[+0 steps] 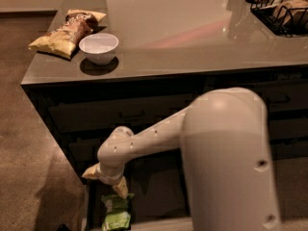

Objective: Pick green rice chip bag from bottom drawer and place on counter

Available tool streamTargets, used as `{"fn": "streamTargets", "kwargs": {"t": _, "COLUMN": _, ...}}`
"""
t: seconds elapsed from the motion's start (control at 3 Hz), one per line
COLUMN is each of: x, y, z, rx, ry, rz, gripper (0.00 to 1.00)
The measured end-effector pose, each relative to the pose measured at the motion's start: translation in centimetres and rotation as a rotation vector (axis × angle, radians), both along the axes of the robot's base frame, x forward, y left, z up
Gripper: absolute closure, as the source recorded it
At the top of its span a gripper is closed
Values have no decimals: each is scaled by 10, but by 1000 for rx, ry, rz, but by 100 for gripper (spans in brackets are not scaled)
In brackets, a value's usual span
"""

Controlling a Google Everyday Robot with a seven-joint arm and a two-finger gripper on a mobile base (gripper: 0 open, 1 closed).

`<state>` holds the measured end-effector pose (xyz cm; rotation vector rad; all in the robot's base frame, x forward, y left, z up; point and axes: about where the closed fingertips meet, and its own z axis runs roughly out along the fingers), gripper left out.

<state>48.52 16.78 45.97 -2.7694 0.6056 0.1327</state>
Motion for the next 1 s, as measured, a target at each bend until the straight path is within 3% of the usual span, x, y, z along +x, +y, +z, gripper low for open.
{"fn": "streamTargets", "kwargs": {"t": 0.33, "x": -7, "y": 14, "z": -50, "rx": 29, "ry": -36, "rz": 160, "gripper": 0}}
{"fn": "streamTargets", "kwargs": {"t": 0.67, "x": -10, "y": 17, "z": -65, "rx": 42, "ry": -47, "rz": 204, "gripper": 0}}
{"fn": "streamTargets", "kwargs": {"t": 1.0, "x": -10, "y": 17, "z": -69, "rx": 43, "ry": -39, "rz": 202, "gripper": 0}}
